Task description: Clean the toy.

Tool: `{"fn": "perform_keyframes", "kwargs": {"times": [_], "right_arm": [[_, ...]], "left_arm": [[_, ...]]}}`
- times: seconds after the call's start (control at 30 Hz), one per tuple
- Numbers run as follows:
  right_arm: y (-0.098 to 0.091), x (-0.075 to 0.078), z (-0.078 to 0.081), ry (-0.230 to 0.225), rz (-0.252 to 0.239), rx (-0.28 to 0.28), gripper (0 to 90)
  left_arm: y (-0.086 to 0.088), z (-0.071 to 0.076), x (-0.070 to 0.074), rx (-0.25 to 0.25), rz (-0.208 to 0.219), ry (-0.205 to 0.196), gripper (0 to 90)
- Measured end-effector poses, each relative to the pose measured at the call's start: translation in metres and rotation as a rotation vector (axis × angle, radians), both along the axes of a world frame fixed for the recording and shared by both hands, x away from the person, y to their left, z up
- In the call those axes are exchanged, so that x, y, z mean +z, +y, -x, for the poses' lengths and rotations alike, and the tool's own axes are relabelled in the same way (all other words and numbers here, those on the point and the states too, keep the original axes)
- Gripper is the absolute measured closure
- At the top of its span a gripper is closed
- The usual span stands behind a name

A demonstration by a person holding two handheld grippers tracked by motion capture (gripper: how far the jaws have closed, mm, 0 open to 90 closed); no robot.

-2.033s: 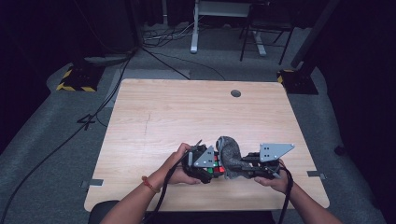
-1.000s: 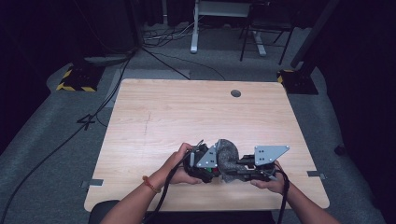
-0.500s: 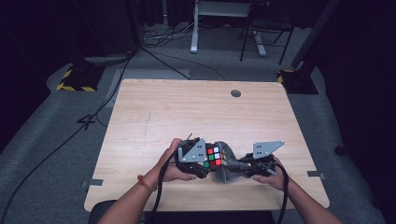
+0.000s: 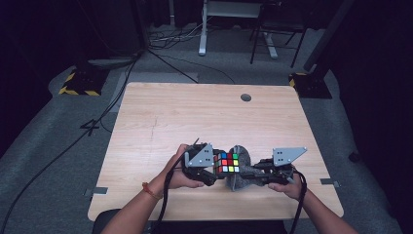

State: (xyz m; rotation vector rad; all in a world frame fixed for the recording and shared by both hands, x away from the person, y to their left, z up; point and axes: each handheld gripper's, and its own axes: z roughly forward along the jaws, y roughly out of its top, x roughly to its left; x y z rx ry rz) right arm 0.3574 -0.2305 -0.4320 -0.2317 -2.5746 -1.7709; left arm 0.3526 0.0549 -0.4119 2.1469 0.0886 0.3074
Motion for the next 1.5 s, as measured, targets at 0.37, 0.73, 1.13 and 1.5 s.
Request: {"fn": "perform_keyframes", "kwargs": {"times": [0.37,0.73,1.13,1.5], "right_arm": [[0.001,0.010,0.005,-0.054,-0.011,-0.027,78.2],[0.003,0.007,0.005,-0.046,0.025,-0.042,78.2],[0.011,-0.007,-0.001,0.005,0.140,-0.028,78.0],[-0.007,-0.002,-0.013,-0.031,0.194,-0.171,77.4]], "left_arm": [[-0.001,-0.002,-0.002,-0.004,-0.021,0.000,32.8],[0.001,-0.001,-0.002,-0.012,-0.040,0.011,33.4],[0.008,-0.008,-0.005,0.043,0.002,0.028,33.5],[0.039,-0.020,-0.021,0.144,-0.086,0.083,33.5]]}}
